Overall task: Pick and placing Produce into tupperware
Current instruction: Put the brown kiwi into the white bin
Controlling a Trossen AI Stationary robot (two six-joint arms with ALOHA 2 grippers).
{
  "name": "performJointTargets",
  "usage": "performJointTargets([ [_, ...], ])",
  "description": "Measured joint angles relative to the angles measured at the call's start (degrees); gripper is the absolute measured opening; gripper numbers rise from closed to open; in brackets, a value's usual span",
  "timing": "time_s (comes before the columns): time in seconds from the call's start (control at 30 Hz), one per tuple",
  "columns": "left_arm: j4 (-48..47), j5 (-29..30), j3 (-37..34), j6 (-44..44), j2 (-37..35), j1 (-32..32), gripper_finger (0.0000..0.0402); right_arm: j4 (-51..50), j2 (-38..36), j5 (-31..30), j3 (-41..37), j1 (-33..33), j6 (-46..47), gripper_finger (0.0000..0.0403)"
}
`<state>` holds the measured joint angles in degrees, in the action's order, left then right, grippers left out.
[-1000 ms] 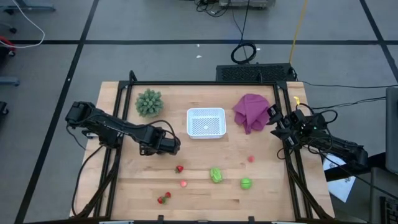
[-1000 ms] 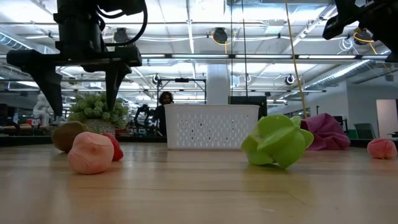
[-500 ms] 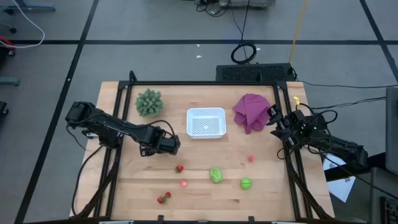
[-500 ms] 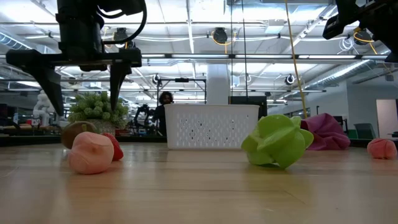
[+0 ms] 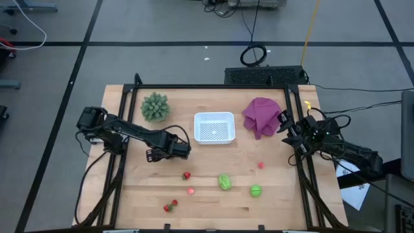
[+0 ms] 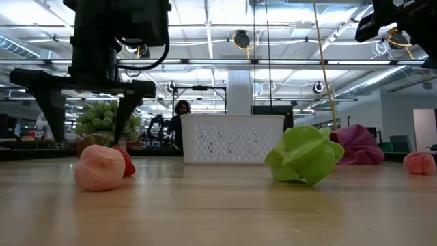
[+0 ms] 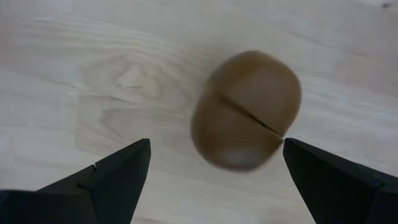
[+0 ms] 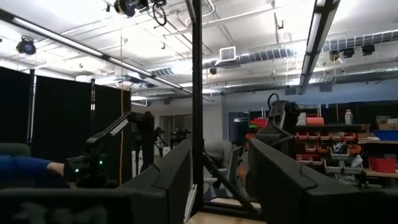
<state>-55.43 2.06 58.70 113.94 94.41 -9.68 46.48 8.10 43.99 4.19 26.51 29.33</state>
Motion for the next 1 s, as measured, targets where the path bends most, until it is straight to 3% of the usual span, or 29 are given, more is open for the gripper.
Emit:
performJointTargets([
  [0.33, 0.04, -0.08, 0.00, -2.52, -0.20, 1.55, 0.0372, 0.00, -0.01, 0.02, 0.00, -0.01, 0.00, 0.0151],
  [0.63, 0.20, 2.41, 0.00, -14.06, -0.20, 2.70, 0.0366, 0.01, -0.01, -0.07, 0.00, -0.01, -0.01, 0.0151],
  [1.0, 3.23, 0.84, 0.00, -17.85, 0.24, 2.64, 0.0363, 0.04, 0.02, -0.38, 0.00, -0.01, -0.01, 0.0151],
])
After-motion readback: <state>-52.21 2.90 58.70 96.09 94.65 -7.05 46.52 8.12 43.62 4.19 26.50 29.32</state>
